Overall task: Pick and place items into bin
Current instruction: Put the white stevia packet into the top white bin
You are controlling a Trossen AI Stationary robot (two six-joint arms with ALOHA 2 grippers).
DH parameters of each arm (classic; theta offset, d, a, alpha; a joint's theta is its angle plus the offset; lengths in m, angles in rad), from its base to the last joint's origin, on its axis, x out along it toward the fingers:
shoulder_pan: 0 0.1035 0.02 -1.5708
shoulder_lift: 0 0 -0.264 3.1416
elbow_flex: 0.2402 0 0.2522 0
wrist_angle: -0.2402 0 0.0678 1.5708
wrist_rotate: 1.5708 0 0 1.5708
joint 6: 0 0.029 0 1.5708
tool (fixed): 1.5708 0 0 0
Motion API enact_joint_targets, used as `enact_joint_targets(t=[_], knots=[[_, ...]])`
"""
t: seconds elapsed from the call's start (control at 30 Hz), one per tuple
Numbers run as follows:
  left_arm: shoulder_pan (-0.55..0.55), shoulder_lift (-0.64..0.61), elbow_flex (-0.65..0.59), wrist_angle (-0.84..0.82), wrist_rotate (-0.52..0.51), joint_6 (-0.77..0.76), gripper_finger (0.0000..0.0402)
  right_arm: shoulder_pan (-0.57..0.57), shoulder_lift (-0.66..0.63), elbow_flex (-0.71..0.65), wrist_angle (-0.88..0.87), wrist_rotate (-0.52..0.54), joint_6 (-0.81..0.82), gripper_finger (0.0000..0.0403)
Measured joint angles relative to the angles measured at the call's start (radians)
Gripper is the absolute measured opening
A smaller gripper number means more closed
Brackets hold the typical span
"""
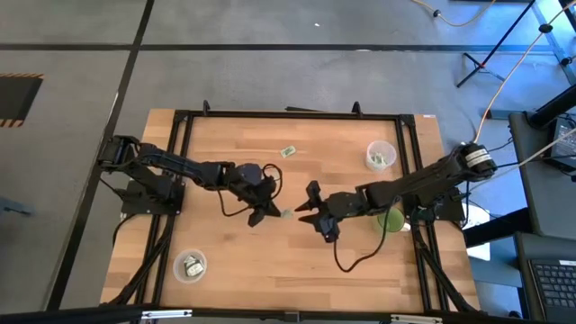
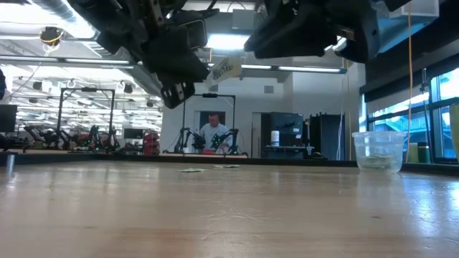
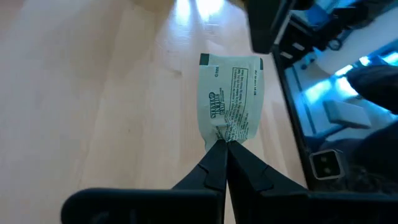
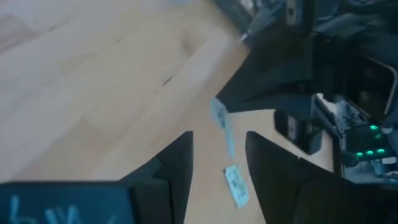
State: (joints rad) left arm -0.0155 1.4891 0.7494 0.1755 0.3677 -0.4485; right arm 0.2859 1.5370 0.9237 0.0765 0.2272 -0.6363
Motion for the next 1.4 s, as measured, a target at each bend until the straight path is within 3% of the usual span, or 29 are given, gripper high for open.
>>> enact_joint_targets(t=[0.43,0.83,1.03,1.27,1.4], knots=[[0.000,-0.001,0.001,0.091,0.017,0.018,0.0003,-0.002,0.047,0.000,0.119,0.014,0.018,0.0140],[0.000,-0.001,0.001,0.090,0.020,0.102,0.0003,-0.005,0.047,0.000,0.115,0.019,0.055,0.0010],[-0.002,-0.001,0.001,0.091,0.020,0.248,0.0012,-0.004,0.047,0.000,0.115,0.019,0.061,0.0022],[0.017,-0.002,0.001,0.078,0.015,0.333,0.0064,-0.005,0.038,0.000,0.103,0.019,0.068,0.0006],[0.043,-0.002,0.002,0.008,0.011,0.396,0.0088,-0.004,0.019,-0.001,0.073,0.094,0.086,0.0012]])
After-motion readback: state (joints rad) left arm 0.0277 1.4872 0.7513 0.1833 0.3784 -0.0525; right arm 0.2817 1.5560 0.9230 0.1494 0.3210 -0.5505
